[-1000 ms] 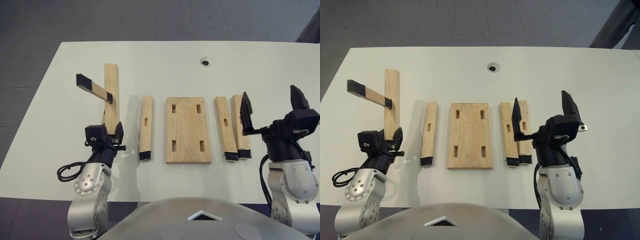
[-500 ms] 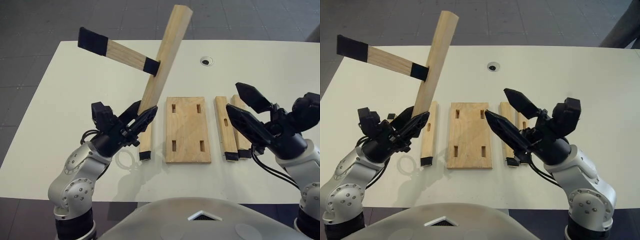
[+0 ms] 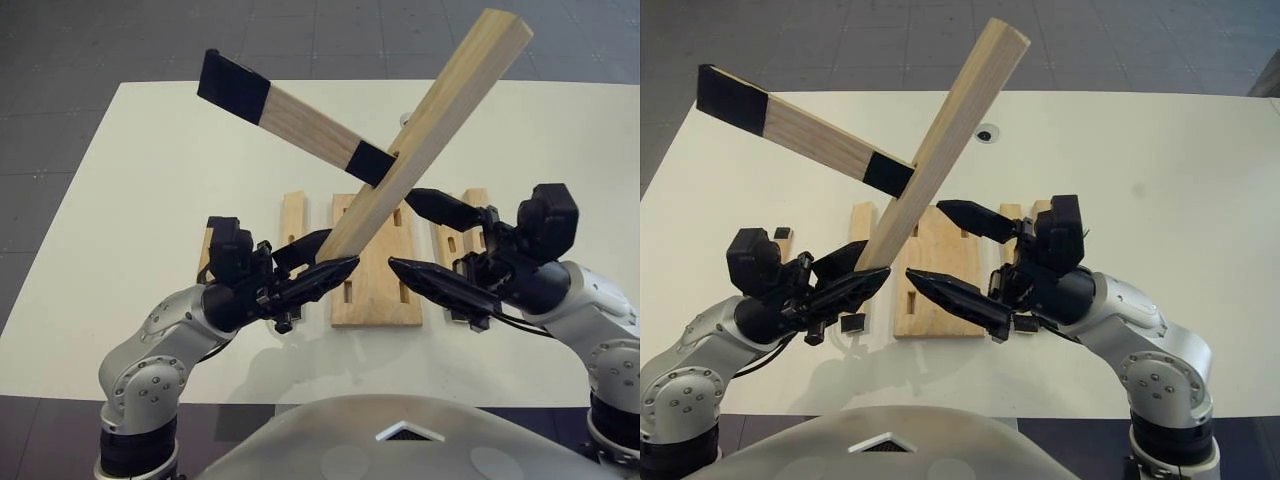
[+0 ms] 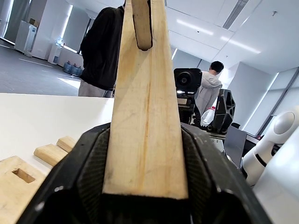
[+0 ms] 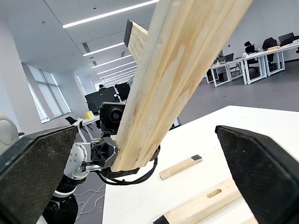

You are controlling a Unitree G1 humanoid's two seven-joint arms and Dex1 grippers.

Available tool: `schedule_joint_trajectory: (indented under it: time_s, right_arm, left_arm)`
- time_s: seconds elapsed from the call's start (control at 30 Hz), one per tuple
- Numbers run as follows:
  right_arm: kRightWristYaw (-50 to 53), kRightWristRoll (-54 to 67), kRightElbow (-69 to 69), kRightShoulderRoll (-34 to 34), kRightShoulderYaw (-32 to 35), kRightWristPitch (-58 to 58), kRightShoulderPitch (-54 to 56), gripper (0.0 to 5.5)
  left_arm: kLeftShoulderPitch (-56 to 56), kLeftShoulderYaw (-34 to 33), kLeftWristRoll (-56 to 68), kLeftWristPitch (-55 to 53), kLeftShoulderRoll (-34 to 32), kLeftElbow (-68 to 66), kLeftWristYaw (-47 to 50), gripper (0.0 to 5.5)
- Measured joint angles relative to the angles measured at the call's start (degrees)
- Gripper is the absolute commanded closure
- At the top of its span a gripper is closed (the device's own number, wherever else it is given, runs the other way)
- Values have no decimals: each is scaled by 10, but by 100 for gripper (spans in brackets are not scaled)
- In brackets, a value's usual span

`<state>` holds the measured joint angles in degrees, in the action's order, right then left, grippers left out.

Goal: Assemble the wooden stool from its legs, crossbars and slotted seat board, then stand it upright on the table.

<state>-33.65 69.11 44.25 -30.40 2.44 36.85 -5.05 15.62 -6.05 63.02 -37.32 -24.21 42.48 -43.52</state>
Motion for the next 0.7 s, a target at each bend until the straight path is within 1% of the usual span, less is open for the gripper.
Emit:
schedule_joint_trajectory:
  time_s: [0.37, 0.4, 0.67, 0.7]
  right_arm:
    - [9, -20, 2, 10, -51, -4, 33, 0]
    - [12, -20, 3, 11, -55, -4, 36, 28]
    - [25, 20, -3, 13, -70, 7, 48, 192]
    - [26, 20, -5, 14, -72, 8, 49, 224]
  left_arm:
    - [19, 40, 3, 12, -11, 18, 0, 345]
    - [20, 42, 0, 14, -11, 18, 0, 345]
    - [22, 65, -16, 23, -15, 18, 1, 345]
    - [23, 65, -18, 24, -15, 18, 2, 345]
